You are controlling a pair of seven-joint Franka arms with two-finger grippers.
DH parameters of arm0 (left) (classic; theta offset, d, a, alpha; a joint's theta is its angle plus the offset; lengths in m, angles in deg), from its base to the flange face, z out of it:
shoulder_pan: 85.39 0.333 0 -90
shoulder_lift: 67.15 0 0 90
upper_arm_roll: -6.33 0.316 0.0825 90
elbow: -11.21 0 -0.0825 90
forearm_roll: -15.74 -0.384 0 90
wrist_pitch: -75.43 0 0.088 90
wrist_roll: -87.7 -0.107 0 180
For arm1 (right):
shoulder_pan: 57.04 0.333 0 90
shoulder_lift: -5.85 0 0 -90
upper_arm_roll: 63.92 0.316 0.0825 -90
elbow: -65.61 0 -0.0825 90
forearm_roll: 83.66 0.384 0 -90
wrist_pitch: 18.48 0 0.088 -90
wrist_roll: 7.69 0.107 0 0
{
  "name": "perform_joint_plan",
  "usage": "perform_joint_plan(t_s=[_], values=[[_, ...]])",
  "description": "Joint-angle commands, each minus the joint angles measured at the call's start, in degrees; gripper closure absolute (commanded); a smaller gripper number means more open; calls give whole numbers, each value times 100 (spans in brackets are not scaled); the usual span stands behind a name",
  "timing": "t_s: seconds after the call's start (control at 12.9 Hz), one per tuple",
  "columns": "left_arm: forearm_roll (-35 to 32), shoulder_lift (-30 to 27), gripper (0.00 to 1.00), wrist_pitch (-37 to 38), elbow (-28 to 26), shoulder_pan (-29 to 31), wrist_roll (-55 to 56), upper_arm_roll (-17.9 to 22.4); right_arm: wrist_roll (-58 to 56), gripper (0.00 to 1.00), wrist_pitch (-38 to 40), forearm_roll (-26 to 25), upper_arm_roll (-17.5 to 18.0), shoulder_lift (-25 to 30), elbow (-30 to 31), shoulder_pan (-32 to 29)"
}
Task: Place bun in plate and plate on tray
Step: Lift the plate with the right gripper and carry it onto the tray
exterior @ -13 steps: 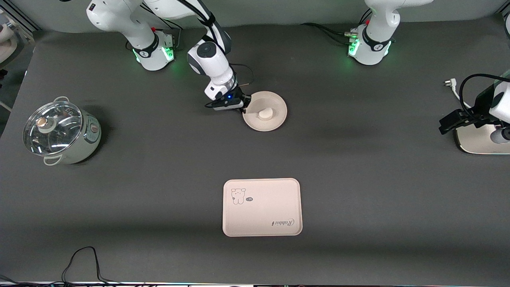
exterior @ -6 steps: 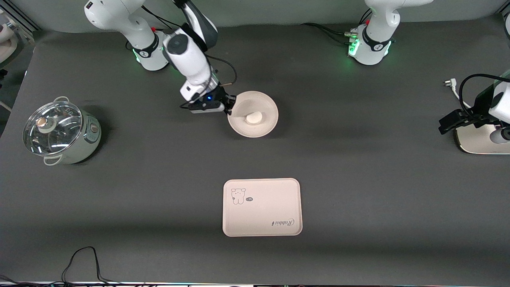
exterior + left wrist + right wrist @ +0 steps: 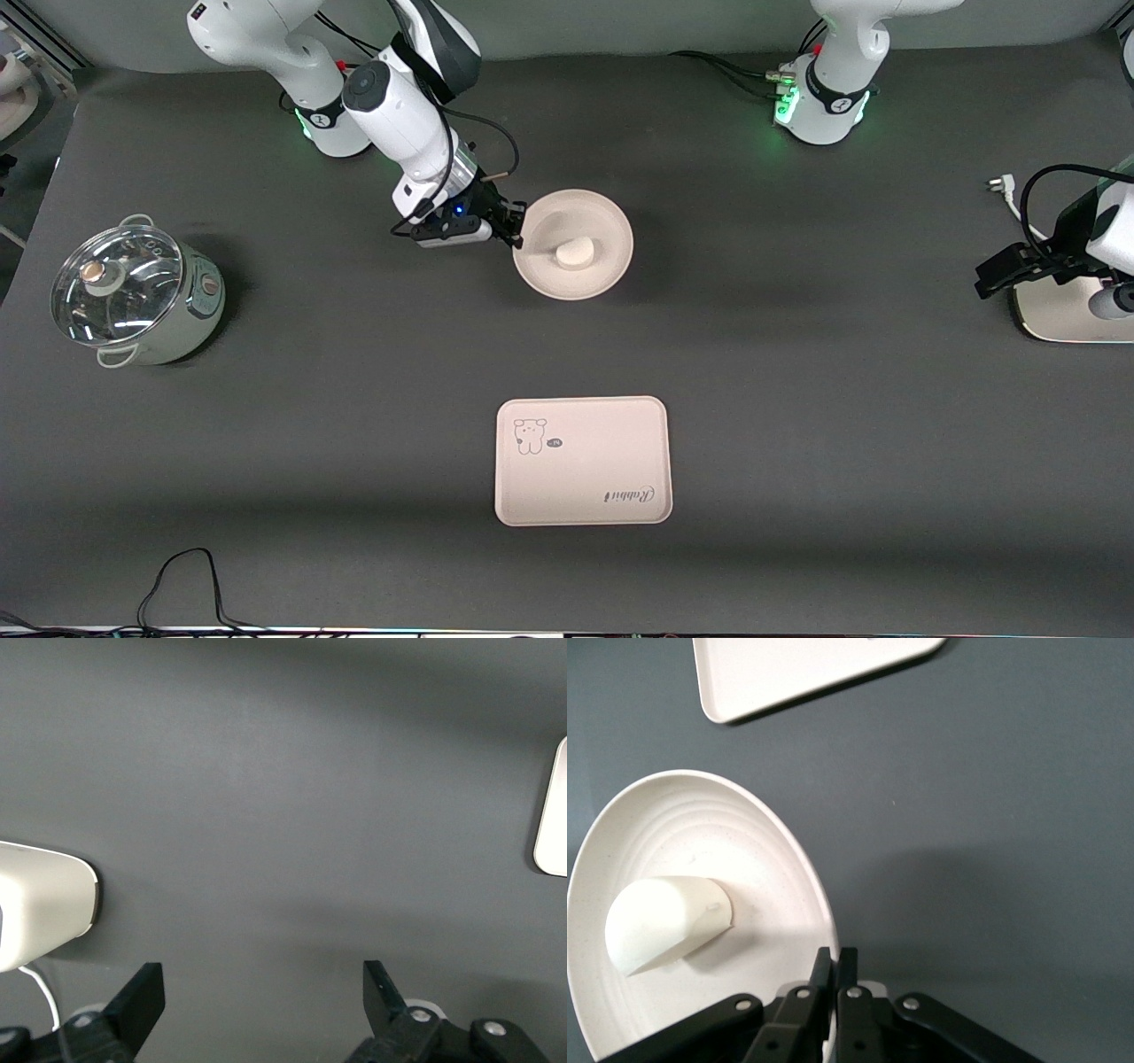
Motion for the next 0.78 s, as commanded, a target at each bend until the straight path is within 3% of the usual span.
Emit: perform_joint_plan(t_s=[0.0, 0.7], values=[[38, 30, 0, 99, 89, -30, -84, 20, -330, 100, 83, 176, 7, -821, -980, -285], [38, 66, 0, 99, 63, -39, -84, 20, -734, 100, 1568, -7, 7, -3827, -5418, -1455]])
